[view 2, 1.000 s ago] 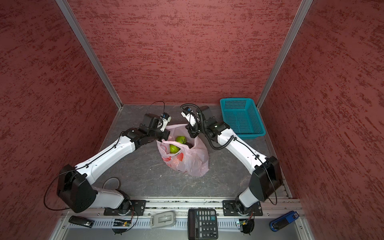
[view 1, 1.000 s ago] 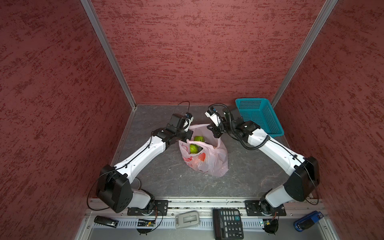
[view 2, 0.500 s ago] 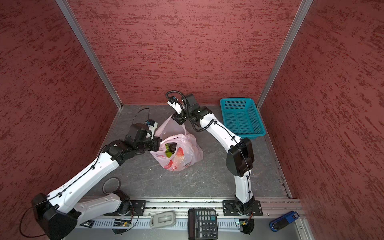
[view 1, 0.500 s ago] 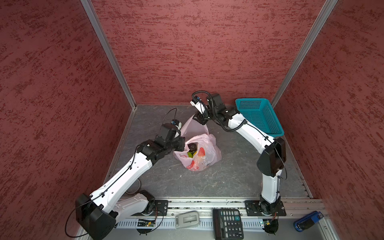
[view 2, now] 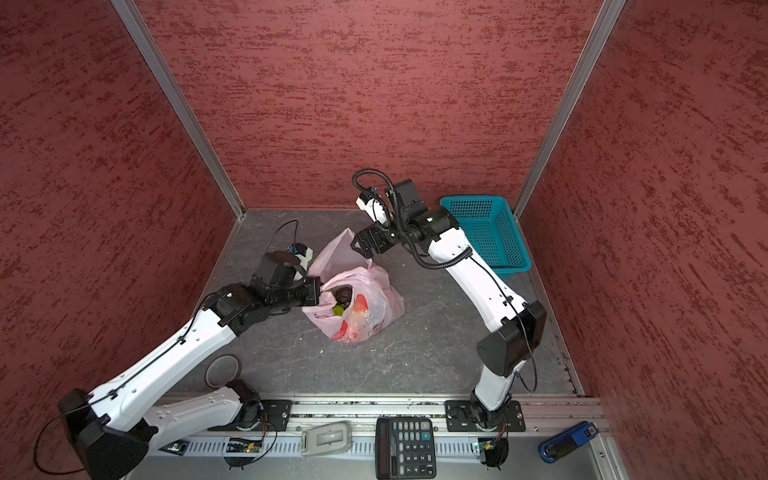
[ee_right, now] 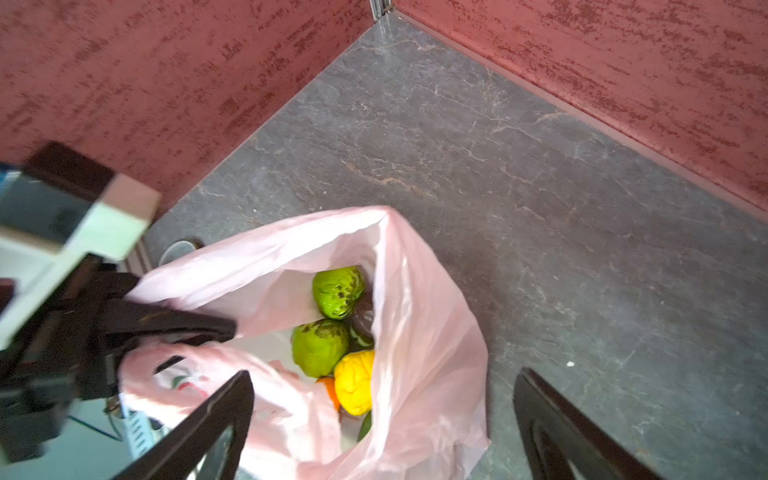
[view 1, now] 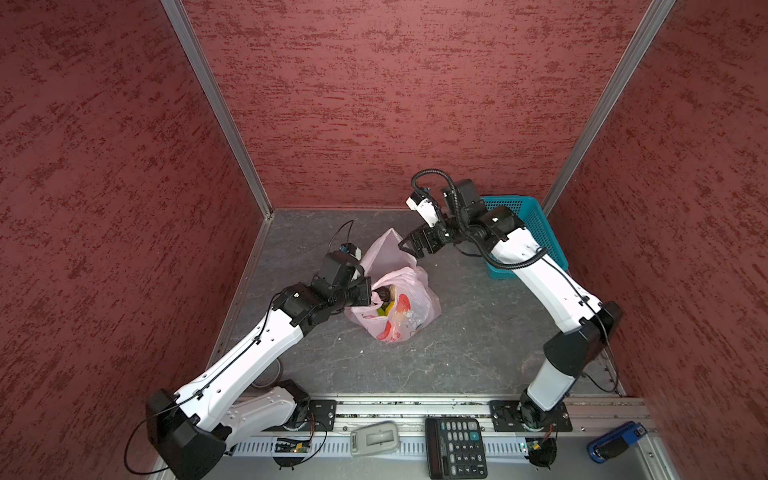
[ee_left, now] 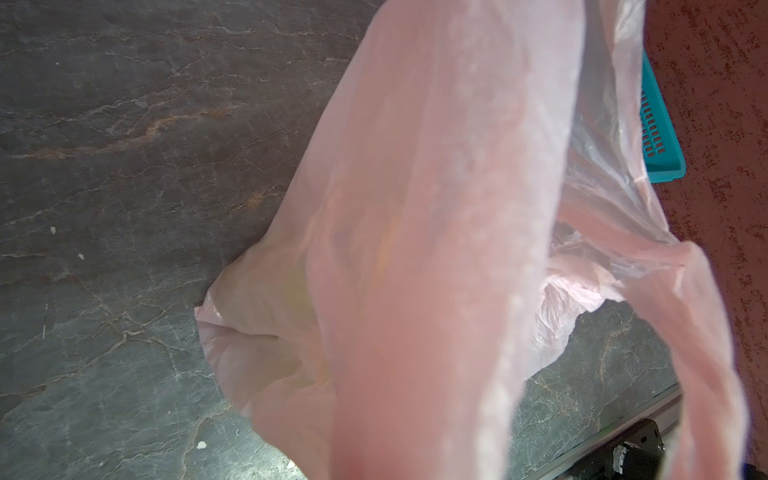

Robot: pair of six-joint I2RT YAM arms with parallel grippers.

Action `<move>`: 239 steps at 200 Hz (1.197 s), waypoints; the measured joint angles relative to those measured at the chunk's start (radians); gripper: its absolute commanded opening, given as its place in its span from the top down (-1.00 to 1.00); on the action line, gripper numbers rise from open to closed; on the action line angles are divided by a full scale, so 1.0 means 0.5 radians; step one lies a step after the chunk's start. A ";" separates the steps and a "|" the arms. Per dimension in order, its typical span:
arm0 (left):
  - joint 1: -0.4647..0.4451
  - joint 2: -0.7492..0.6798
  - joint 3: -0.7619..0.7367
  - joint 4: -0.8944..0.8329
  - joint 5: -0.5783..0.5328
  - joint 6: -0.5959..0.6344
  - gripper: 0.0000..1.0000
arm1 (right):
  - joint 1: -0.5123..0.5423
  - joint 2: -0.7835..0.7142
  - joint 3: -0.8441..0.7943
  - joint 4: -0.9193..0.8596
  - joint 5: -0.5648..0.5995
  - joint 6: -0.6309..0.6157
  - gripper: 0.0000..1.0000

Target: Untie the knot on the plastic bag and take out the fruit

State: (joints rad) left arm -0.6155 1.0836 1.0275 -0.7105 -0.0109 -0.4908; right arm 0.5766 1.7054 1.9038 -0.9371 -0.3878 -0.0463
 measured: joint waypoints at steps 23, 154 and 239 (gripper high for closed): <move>-0.015 0.010 0.002 0.037 0.011 -0.006 1.00 | 0.027 -0.074 -0.013 0.003 -0.096 0.130 -0.91; -0.049 -0.150 -0.002 0.082 -0.010 -0.021 1.00 | 0.242 0.173 -0.470 0.374 0.031 0.681 -0.33; -0.032 -0.154 -0.072 0.079 -0.050 -0.023 1.00 | 0.217 0.102 -0.722 -0.221 1.154 0.570 -0.85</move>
State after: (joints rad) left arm -0.6315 1.0065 0.9916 -0.6708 -0.0357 -0.5022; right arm 0.6849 1.7565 1.5429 -1.0477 0.1894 0.2386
